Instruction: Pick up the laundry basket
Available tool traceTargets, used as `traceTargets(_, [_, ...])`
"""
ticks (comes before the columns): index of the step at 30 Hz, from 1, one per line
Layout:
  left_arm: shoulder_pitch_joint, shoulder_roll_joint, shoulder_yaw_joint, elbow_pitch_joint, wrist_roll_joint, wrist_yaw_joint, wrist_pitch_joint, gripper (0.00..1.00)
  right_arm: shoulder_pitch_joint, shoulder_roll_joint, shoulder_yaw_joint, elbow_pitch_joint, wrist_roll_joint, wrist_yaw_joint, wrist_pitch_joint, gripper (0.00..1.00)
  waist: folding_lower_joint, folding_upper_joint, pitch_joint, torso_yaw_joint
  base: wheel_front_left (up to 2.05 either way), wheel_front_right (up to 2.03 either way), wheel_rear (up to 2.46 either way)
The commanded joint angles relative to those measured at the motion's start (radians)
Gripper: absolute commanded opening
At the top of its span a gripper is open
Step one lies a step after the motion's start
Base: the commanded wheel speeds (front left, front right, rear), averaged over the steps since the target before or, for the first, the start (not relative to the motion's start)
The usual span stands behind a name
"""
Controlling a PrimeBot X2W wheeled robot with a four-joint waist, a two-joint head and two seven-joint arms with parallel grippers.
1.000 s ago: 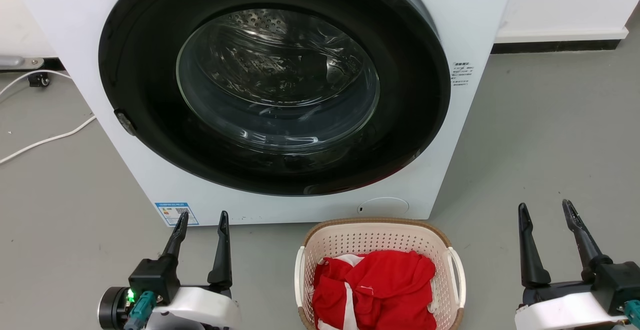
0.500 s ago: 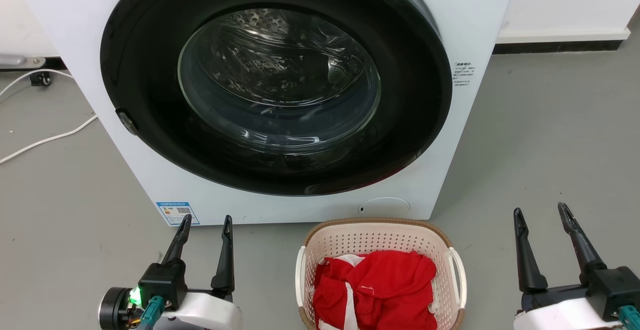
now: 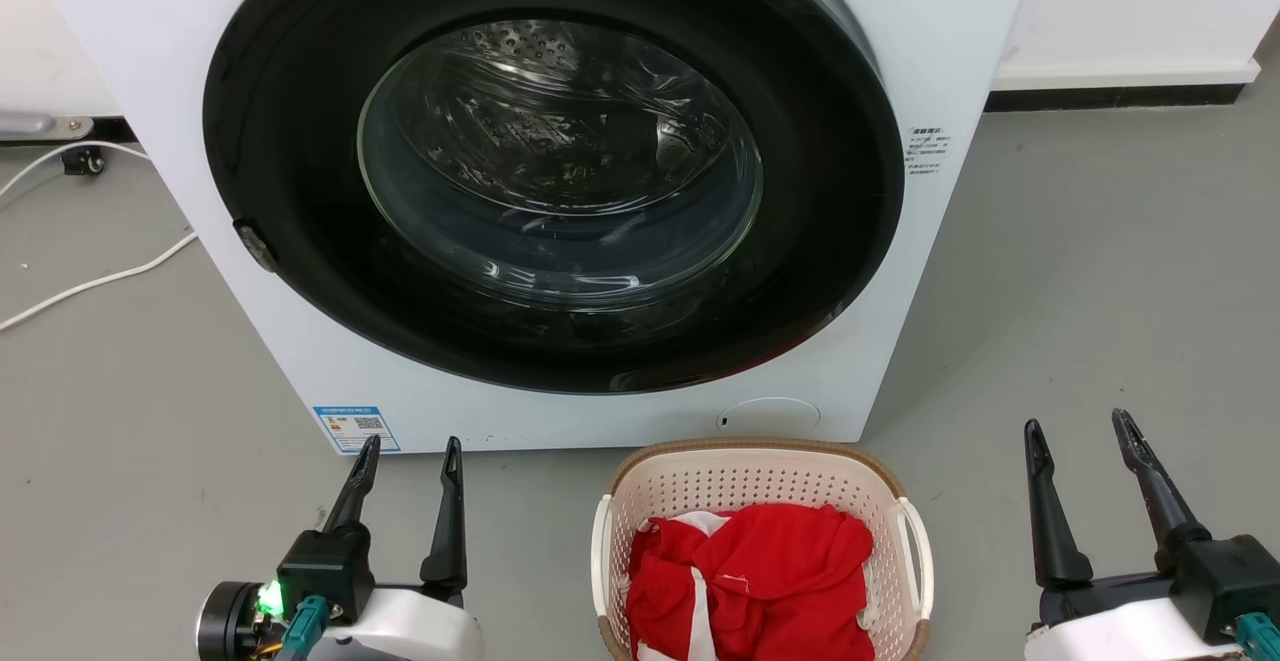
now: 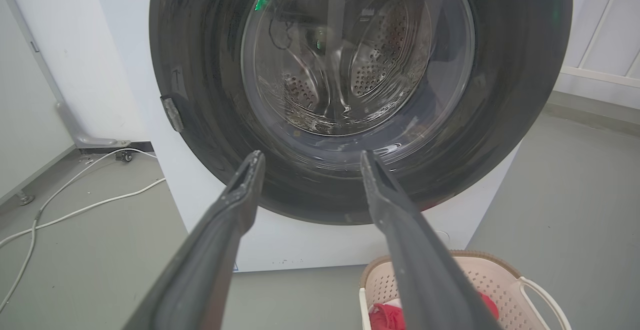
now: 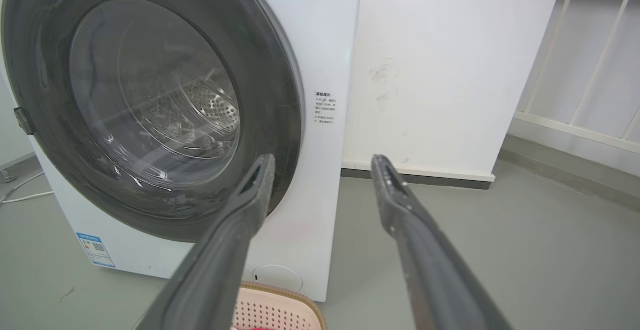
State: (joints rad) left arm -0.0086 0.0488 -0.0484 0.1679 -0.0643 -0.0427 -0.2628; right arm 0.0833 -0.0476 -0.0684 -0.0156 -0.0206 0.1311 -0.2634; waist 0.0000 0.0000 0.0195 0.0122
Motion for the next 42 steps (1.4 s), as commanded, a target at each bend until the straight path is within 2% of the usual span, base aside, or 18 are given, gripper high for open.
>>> traceTargets(1, [0.009, 0.003, 0.002, 0.003, 0.004, 0.004, -0.003, 1.00, 0.009, -0.005, 0.002, 0.001, 0.002, -0.001, -0.002, 1.00, 0.0000, 0.0000, 0.001, 0.000, 0.00, 0.00, 0.00])
traceTargets(12, [-0.012, 0.002, -0.004, 0.028, -0.003, -0.001, -0.003, 1.00, -0.009, -0.005, 0.002, 0.005, -0.008, -0.001, -0.002, 1.00, 0.0000, 0.0000, 0.020, -0.008, 0.00, 0.00, 0.00])
traceTargets(18, [-0.066, 0.002, -0.026, 0.084, 0.002, -0.009, -0.003, 1.00, -0.055, -0.005, -0.011, 0.051, -0.032, -0.001, -0.002, 1.00, 0.0000, 0.0000, 0.077, -0.019, 0.00, 0.00, 0.00])
traceTargets(26, [-0.194, 0.002, -0.075, 0.224, -0.013, -0.027, -0.003, 1.00, -0.172, -0.004, -0.018, 0.149, -0.074, -0.001, -0.002, 1.00, 0.0000, 0.0000, 0.225, -0.036, 0.00, 0.00, 0.00])
traceTargets(30, [-0.268, 0.002, -0.107, 0.288, -0.024, -0.045, -0.003, 1.00, -0.244, -0.004, -0.014, 0.231, -0.086, -0.001, -0.002, 1.00, 0.0000, 0.0000, 0.315, -0.046, 0.00, 0.00, 0.00])
traceTargets(42, [-0.463, 0.003, -0.163, 0.496, -0.016, -0.060, -0.003, 1.00, -0.449, -0.004, 0.003, 0.444, -0.140, -0.001, -0.002, 1.00, 0.0000, 0.0000, 0.565, -0.076, 0.00, 0.00, 0.00])
